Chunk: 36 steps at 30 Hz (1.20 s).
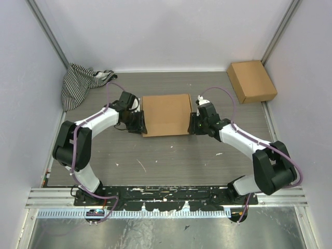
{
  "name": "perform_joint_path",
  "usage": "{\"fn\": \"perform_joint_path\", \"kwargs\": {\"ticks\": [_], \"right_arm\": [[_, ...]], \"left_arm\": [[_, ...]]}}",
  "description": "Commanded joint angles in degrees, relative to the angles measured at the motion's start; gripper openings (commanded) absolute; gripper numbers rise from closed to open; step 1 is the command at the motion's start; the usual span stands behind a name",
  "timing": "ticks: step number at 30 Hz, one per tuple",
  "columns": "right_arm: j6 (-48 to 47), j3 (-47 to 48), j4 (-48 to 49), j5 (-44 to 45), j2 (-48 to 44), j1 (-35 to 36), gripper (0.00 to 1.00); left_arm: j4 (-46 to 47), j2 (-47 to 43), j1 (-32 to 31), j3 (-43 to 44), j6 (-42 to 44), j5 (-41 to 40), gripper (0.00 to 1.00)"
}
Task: Fold the paper box
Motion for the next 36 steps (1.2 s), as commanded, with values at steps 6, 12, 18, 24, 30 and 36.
{"fn": "perform_joint_path", "kwargs": {"ticks": [6,12,18,24,30,36], "right_arm": [[0.9,-1.2,4.8,5.5,1.1,0.3,0.34],[1.3,-1.2,8.0,6.9,5.1,0.3,0.22],[1.5,-2.0,11.2,9.9,6.9,0.3,0.12],[1.2,-2.4,8.0,7.5,0.7,0.4,0.08],[2.4,-2.7,7.9,4.7,1.0,0.7,0.01],[4.1,-1.2,9.1,4.7,6.8,0.7,0.01]], "left_arm": [[4.8,0.2,-0.1,-1.9,-0.9,-1.1,0.43],[5.9,1.0,0.0,-1.5,-1.1,-2.0,0.43],[5.1,-2.6,0.0,-1.2,-1.4,-4.2,0.43],[-1.0,-12.3,-0.1,3.3,-1.3,-8.3,0.43],[4.2,-6.9,-1.4,14.5,-2.1,-6.8,0.45],[3.7,11.0,-5.3,33.6,-0.2,-6.0,0.45]]}}
